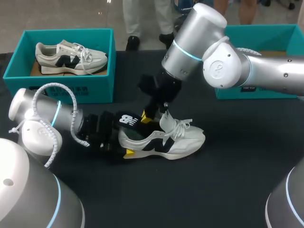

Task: Take the shoe out of the shoebox, open the shoe tongue, remove and reinsert the insole, then place the shoe into the shoebox

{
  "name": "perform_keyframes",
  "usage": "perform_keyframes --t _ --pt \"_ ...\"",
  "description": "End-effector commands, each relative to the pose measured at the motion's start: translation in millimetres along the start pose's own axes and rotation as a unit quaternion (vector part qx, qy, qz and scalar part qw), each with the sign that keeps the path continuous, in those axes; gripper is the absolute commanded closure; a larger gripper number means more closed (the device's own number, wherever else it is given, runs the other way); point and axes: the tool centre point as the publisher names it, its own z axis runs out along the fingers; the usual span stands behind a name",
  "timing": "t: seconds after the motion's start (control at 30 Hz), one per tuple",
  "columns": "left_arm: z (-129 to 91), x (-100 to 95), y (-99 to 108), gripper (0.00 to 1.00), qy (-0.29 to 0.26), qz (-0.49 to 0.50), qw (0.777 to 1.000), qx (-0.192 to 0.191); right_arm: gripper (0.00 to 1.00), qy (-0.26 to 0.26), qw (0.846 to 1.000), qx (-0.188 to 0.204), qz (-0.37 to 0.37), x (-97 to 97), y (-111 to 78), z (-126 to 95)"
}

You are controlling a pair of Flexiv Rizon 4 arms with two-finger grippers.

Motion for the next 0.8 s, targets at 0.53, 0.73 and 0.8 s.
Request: perform_keyframes --t 0.53,0.73,0.8 --pt "8.1 -0.9 5.3 1.0 -0.001 0.0 1.0 -0.002 1.0 -0.015 1.0 0.007 0.001 -0.3 21.3 -45.8" --pt "8.1 -0.9 5.3 1.0 -0.001 0.0 1.0 -0.002 1.0 -0.026 1.0 0.005 -0.003 -2.8 29.1 -56.3" --pt "8.1 -0.9 5.3 1.0 -0.001 0.0 1.0 -0.002 1.0 -0.032 0.999 0.004 -0.002 -3.5 30.9 -60.1"
